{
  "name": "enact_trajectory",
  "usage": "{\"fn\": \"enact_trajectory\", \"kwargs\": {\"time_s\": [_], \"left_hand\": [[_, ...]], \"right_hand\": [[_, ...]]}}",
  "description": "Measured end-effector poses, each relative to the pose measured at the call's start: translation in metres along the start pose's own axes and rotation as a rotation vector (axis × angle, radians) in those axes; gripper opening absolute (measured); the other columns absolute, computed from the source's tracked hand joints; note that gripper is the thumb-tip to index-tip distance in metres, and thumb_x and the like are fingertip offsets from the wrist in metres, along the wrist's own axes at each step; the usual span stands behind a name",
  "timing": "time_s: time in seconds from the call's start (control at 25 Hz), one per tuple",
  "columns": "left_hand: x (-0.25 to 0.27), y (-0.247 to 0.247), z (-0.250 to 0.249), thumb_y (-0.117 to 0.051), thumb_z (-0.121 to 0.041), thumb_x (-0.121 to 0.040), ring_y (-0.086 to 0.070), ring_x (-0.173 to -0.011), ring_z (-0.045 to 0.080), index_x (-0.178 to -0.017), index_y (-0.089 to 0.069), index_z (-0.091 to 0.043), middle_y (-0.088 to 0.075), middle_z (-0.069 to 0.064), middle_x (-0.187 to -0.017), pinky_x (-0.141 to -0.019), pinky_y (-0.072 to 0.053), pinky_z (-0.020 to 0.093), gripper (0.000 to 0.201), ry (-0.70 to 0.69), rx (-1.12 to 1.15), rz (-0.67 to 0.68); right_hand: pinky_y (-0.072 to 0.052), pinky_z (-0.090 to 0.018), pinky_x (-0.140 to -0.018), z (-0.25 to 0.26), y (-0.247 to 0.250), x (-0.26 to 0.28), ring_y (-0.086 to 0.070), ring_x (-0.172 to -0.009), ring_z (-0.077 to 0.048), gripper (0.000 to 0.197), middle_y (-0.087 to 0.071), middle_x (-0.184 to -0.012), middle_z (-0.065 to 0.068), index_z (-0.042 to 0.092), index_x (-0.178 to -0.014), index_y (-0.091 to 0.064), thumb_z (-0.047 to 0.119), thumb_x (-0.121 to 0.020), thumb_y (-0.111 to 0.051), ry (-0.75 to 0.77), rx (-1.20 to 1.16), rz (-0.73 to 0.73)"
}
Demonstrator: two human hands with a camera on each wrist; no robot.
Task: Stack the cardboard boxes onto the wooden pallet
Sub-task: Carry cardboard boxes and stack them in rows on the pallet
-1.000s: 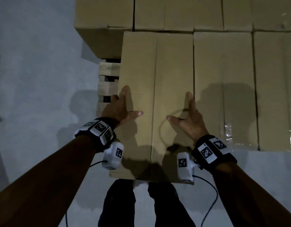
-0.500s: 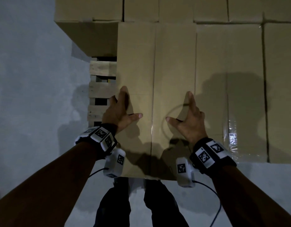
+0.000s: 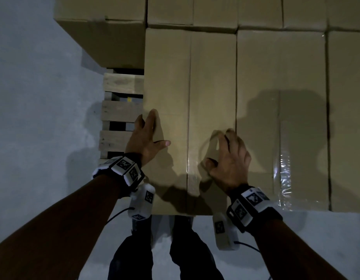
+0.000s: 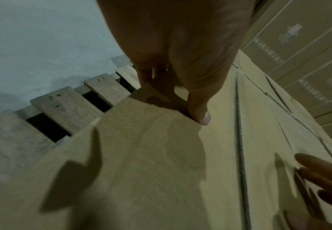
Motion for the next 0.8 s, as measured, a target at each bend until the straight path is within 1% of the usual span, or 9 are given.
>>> {"fn": "enact_trajectory", "kwargs": {"time_s": [0.08,0.16,0.24,0.28,0.4,0.52,0.6,0.72,0.8], "left_hand": [[0.0,-0.001,0.003,-0.078,-0.04,-0.082,-0.033,-0.143,0.039,-0.157,-0.003,-0.034,0.003,0.006,-0.163,-0.112,-0.036,0.057,0.106,-0.017,-0.011,-0.004],[0.003,-0.001,0.003,-0.077,-0.041,-0.082,-0.033,-0.142,0.039,-0.157,-0.007,-0.031,0.004,0.005,-0.163,-0.114,-0.035,0.054,0.103,-0.042,-0.072,-0.012],[0.015,-0.002,0.002,-0.076,-0.041,-0.081,-0.034,-0.139,0.039,-0.157,-0.014,-0.027,0.0,0.007,-0.162,-0.113,-0.036,0.052,0.098,-0.075,-0.18,-0.03],[0.022,-0.004,0.002,-0.076,-0.042,-0.081,-0.031,-0.14,0.038,-0.156,-0.018,-0.025,-0.003,0.008,-0.161,-0.113,-0.036,0.052,0.096,-0.096,-0.249,-0.037],[0.047,-0.014,0.003,-0.072,-0.046,-0.083,-0.011,-0.148,0.037,-0.156,-0.021,-0.021,-0.007,0.012,-0.162,-0.117,-0.029,0.052,0.092,-0.13,-0.441,-0.021],[0.078,-0.031,0.006,-0.067,-0.046,-0.088,-0.001,-0.151,0.033,-0.157,-0.015,-0.022,0.0,0.01,-0.165,-0.12,-0.02,0.051,0.09,-0.137,-0.554,0.061],[0.101,-0.043,0.007,-0.062,-0.048,-0.091,0.005,-0.152,0.03,-0.158,-0.01,-0.021,0.006,0.009,-0.166,-0.123,-0.012,0.047,0.089,-0.162,-0.622,0.13],[0.133,-0.061,0.007,-0.062,-0.052,-0.089,0.003,-0.152,0.029,-0.158,-0.015,-0.018,0.002,0.008,-0.166,-0.121,-0.008,0.043,0.09,-0.271,-0.657,0.168],[0.15,-0.074,0.009,-0.067,-0.055,-0.085,-0.001,-0.152,0.031,-0.157,-0.016,-0.016,-0.001,0.01,-0.166,-0.121,-0.009,0.042,0.096,-0.33,-0.672,0.165]], "right_hand": [[-0.016,-0.051,-0.117,0.0,-0.004,0.005,-0.006,-0.151,-0.029,0.082,-0.003,-0.166,-0.006,0.026,-0.156,-0.019,0.041,-0.088,-0.062,0.031,0.008,0.022],[-0.015,-0.05,-0.118,-0.002,-0.006,0.01,-0.004,-0.152,-0.029,0.078,0.0,-0.167,-0.006,0.028,-0.156,-0.02,0.043,-0.09,-0.06,0.062,0.033,0.031],[-0.015,-0.05,-0.119,-0.005,-0.008,0.019,-0.003,-0.153,-0.029,0.076,0.0,-0.167,-0.007,0.028,-0.156,-0.022,0.042,-0.092,-0.059,0.081,0.052,0.037],[-0.015,-0.05,-0.119,-0.007,-0.011,0.023,-0.003,-0.153,-0.03,0.075,0.0,-0.167,-0.007,0.028,-0.156,-0.022,0.042,-0.092,-0.058,0.083,0.057,0.047],[-0.016,-0.051,-0.12,-0.017,-0.018,0.042,-0.003,-0.153,-0.031,0.076,0.0,-0.167,-0.009,0.027,-0.157,-0.022,0.041,-0.092,-0.059,0.082,0.073,0.067],[-0.016,-0.05,-0.122,-0.032,-0.031,0.067,-0.001,-0.153,-0.03,0.079,0.003,-0.167,-0.01,0.024,-0.158,-0.019,0.04,-0.091,-0.059,0.073,0.074,0.108],[-0.016,-0.05,-0.122,-0.043,-0.04,0.083,-0.002,-0.154,-0.03,0.082,0.002,-0.167,-0.01,0.022,-0.158,-0.019,0.04,-0.09,-0.062,0.077,0.061,0.11],[-0.022,-0.053,-0.12,-0.057,-0.051,0.105,-0.007,-0.153,-0.036,0.089,-0.005,-0.166,-0.017,0.015,-0.157,-0.024,0.04,-0.086,-0.071,0.123,0.043,0.066],[-0.019,-0.049,-0.122,-0.067,-0.058,0.116,-0.006,-0.153,-0.034,0.101,-0.003,-0.166,-0.016,0.012,-0.158,-0.02,0.044,-0.081,-0.077,0.128,0.055,0.068]]}}
Point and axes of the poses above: each hand's wrist, its own x-axis away from the middle knuckle, its own y-axis out of the back of the hand, z = x × y, the point moved 9 cm from there along -x, towards the middle knuckle
